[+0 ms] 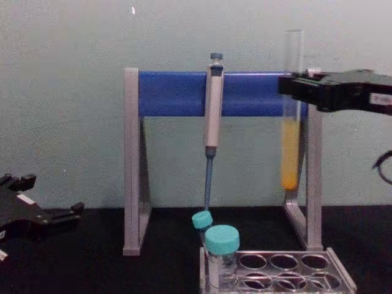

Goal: Pick up the test tube from the test tube rack, shake it, then place it back into the test tube rack.

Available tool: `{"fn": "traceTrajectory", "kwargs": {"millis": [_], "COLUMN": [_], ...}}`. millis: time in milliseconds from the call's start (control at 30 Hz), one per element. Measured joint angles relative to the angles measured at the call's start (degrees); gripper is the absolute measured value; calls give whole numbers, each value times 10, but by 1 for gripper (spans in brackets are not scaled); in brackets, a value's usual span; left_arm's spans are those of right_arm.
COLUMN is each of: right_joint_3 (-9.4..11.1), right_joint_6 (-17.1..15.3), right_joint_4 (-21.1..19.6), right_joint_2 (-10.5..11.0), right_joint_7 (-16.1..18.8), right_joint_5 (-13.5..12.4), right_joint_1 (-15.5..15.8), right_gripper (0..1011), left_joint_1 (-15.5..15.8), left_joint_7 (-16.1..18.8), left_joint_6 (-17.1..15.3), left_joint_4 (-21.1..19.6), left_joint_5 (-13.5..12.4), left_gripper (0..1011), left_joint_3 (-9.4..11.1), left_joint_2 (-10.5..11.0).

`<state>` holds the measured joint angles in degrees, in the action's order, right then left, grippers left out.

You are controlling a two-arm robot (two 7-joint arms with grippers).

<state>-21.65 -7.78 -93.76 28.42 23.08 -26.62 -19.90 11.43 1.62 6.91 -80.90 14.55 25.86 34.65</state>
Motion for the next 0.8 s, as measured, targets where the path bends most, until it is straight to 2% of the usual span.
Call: {"fn": "traceTrajectory", "kwargs": {"millis": [133,267,333,467,633,733,767,800], "right_joint_3": [15,34,39,33,9,-15,-15,-22], "right_joint_6": [-6,-19,-26,-31,-28,-19,-19,-15], "right_joint_4": [-21,-59,-76,-88,-79,-54,-54,-40], "right_joint_2": [12,31,38,42,30,13,13,5], "right_joint_7": [-9,-15,-15,-4,15,27,27,30], "right_joint_5": [-4,-17,-25,-35,-40,-36,-36,-34], "right_joint_1": [22,65,83,95,77,44,44,29], "right_gripper": [221,221,221,221,221,221,221,221], "left_joint_1": [0,0,0,0,0,0,0,0], "left_joint_7": [0,0,0,0,0,0,0,0], "left_joint_6": [0,0,0,0,0,0,0,0], "left_joint_4": [0,0,0,0,0,0,0,0], "left_joint_5": [0,0,0,0,0,0,0,0], "left_gripper": [1001,1001,1001,1001,1001,1001,1001,1001], "left_joint_3": [0,0,0,0,0,0,0,0], "left_joint_2": [0,0,0,0,0,0,0,0]}}
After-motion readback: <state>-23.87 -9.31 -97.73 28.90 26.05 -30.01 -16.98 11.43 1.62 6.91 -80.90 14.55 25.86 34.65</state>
